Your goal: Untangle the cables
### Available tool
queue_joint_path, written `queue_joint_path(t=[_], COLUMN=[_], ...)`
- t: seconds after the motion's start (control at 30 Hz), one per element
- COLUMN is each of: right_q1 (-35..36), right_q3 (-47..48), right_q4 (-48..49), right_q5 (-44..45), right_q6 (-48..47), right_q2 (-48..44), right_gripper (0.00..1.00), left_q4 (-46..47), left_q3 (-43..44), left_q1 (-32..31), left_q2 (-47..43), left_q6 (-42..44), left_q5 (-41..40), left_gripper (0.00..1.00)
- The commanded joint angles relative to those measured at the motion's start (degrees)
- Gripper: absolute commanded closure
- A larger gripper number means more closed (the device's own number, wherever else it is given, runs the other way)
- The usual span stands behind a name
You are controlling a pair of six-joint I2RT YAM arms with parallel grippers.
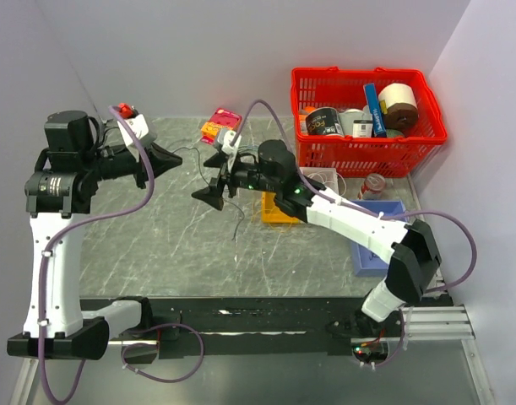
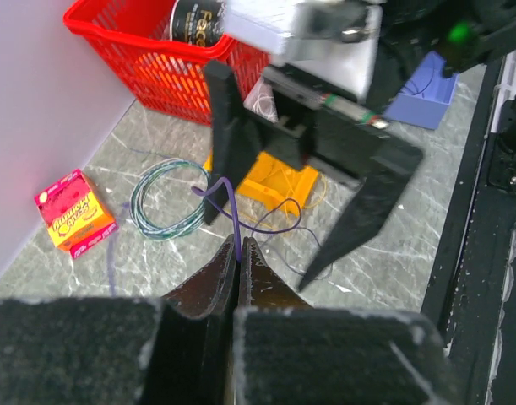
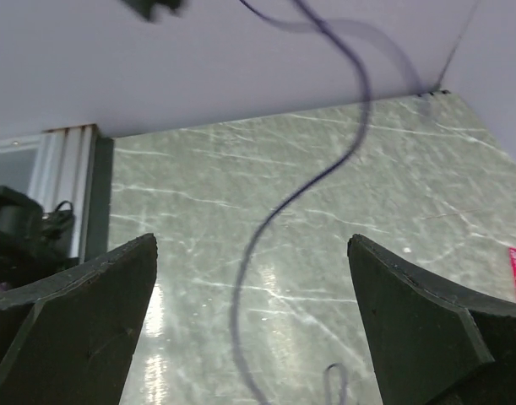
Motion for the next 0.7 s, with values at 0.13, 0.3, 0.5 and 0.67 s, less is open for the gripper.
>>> queue_joint_path(t=[0.13,0.3,0.5,0.67], right_q1=[-0.15,-0.85,-4.0,-12.79], right_q3=[8.21,6.03,4.79,4.35], right_q4=[-1.33,-0.11,-7.47,-17.22], right_q5=[1.76,2.82,9.57,12.14], right_q6=[-1.49,-0.7,0.0,5.01], right_q2=[5.75,3.75,-5.02,-15.05], right_gripper=[0.68,1.0,1.0,1.0], left_q4=[-2.44,-2.62,5.1,7.93], left_q3=[5.49,6.55,-0.82,-12.51], left_q1=[-0.24,-0.24,-0.15,-0.24], left_q2=[0.99,0.82,0.21,0.38], left_q6=[-1.35,-1.0,-4.34,-0.92], left_q5=[2.67,1.81,-13.01,-18.86], left_gripper=[0.99,0.99,0.94,0.35])
